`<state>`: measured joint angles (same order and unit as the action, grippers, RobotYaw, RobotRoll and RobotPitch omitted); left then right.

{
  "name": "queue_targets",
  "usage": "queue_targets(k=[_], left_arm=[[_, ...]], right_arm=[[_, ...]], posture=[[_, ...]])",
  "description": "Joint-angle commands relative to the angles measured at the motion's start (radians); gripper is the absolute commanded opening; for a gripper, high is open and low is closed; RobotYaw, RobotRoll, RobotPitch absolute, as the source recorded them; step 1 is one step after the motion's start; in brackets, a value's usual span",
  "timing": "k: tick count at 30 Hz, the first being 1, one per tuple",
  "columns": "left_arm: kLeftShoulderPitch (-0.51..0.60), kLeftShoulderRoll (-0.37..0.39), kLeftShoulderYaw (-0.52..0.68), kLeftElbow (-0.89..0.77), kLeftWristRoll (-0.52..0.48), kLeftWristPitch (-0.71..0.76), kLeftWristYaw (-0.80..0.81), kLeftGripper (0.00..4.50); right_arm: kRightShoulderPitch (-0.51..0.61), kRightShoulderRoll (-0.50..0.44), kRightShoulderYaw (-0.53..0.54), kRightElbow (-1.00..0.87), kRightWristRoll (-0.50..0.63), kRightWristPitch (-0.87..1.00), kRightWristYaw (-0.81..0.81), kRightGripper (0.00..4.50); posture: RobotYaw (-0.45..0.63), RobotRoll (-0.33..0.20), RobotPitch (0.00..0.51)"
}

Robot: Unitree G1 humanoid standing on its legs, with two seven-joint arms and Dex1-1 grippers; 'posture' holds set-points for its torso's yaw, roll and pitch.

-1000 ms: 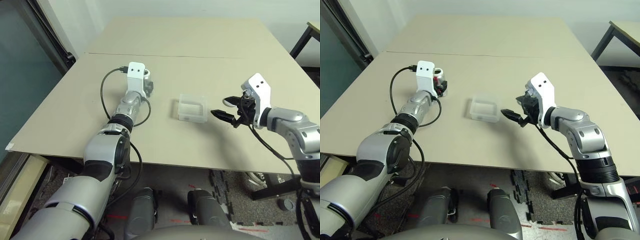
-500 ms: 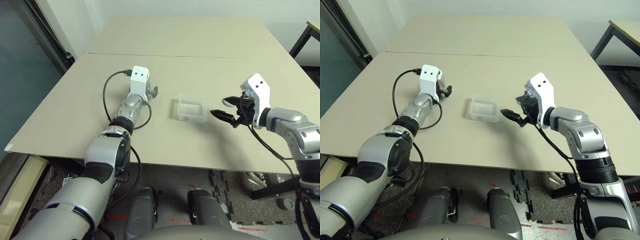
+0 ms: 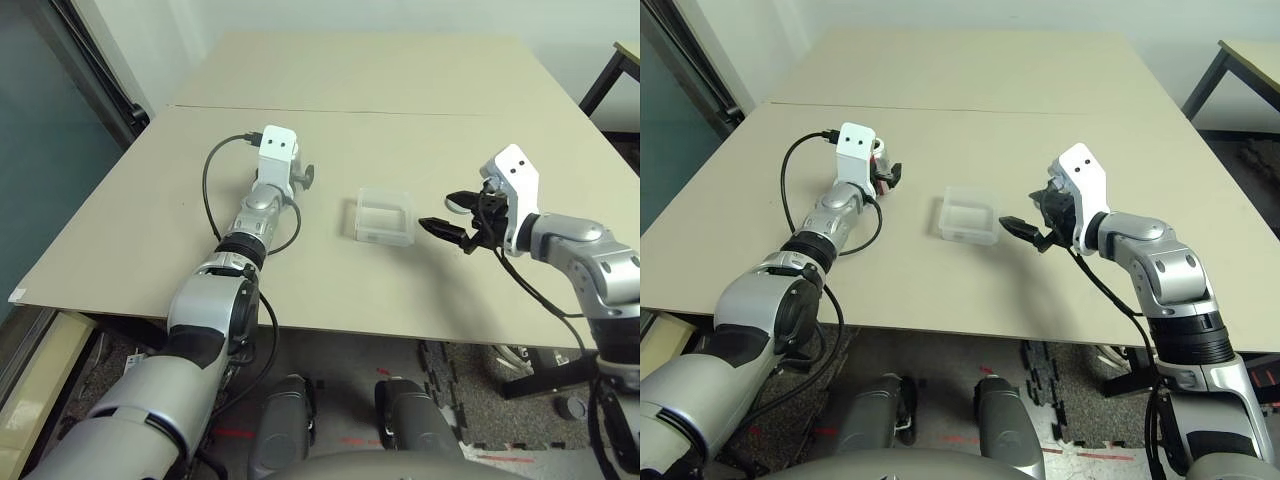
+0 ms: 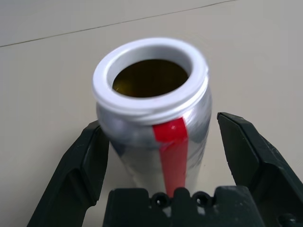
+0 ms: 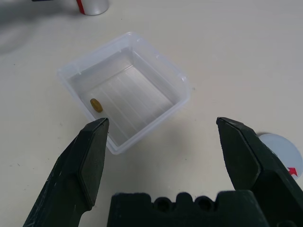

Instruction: Pour the medicine from the bottle into the box.

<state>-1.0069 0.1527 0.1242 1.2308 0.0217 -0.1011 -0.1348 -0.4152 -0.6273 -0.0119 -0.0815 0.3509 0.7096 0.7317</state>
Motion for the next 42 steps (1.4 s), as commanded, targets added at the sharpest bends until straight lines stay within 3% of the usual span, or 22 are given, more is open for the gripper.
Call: queue_targets(k=[1, 8, 20, 29, 36, 42], left_arm=[[0.03, 0.0, -0.008, -0.039, -0.003, 0.0, -0.006, 4.47], [0.12, -0.016, -0.015, -0.2, -0.034, 0.06, -0.065, 4.47], [0.464, -0.011, -0.058, -0.873, -0.08, 0.431, -0.103, 4.47], [0.549, 0.032, 0.018, -1.042, -0.11, 0.532, -0.046, 4.47], [0.668, 0.076, 0.055, -1.308, -0.137, 0.627, -0.049, 4.47], [0.68, 0.15, 0.161, -1.313, -0.172, 0.62, -0.046, 4.47]], right_arm=[[-0.003, 0.003, 0.006, 0.0, -0.001, -0.001, 0.003, 4.5], [-0.001, 0.01, 0.007, 0.007, -0.004, -0.004, 0.004, 4.5], [-0.001, 0.009, 0.007, 0.018, -0.004, -0.007, 0.012, 4.5], [-0.013, 0.007, 0.013, 0.029, -0.006, -0.008, 0.028, 4.5], [0.046, -0.003, -0.094, -0.019, 0.029, 0.025, -0.027, 4.5], [0.071, 0.048, -0.267, 0.023, 0.036, -0.012, -0.184, 4.5]], posture=[[-0.05, 0.0, 0.103], [-0.03, 0.0, 0.109], [0.0, 0.0, 0.123], [0.03, 0.0, 0.129], [0.05, 0.0, 0.135], [0.06, 0.0, 0.131]])
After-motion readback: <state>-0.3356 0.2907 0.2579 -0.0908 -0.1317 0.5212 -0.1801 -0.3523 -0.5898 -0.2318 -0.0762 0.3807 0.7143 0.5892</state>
